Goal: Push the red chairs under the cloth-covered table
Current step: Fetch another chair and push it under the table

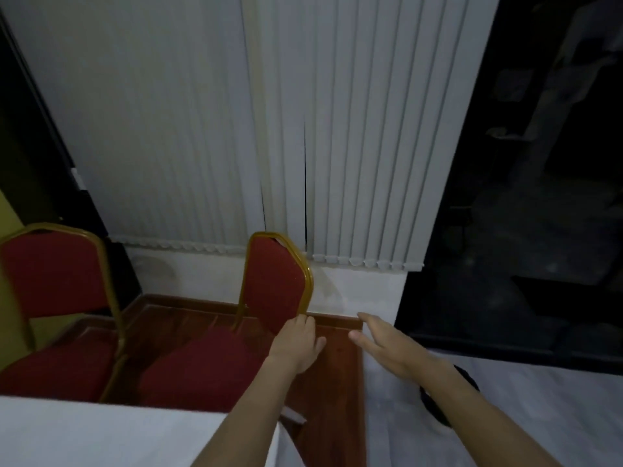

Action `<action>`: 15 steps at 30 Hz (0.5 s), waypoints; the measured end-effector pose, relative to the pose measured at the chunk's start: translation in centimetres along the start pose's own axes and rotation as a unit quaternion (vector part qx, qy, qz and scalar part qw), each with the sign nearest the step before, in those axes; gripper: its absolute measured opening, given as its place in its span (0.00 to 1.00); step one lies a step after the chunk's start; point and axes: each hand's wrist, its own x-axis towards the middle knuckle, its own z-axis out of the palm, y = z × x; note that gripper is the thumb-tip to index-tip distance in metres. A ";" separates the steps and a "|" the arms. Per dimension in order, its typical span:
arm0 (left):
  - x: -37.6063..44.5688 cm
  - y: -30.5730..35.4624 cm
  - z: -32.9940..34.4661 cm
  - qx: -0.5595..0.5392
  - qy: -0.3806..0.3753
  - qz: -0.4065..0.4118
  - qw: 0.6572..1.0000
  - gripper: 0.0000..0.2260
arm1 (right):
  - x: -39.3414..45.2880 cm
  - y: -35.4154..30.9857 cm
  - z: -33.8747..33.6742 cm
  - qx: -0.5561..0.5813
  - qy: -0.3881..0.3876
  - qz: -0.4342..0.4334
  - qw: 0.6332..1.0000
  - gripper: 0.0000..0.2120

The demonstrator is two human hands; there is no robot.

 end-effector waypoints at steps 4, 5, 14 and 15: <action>4.5 -0.3 -0.1 -0.004 0.010 0.002 1.000 0.20 | 5.7 0.7 -1.4 -0.014 -0.024 -0.004 1.000 0.36; 5.7 -0.7 -0.1 0.000 0.010 0.000 1.000 0.20 | 7.1 1.0 -1.7 -0.020 -0.023 -0.007 0.999 0.37; 14.7 -5.2 0.6 -0.007 -0.004 -0.053 0.999 0.18 | 16.5 4.2 -2.2 -0.001 -0.068 -0.040 0.997 0.31; 16.2 -5.8 0.5 -0.009 0.001 -0.062 0.998 0.19 | 18.1 5.1 -2.4 -0.010 -0.074 -0.044 0.996 0.33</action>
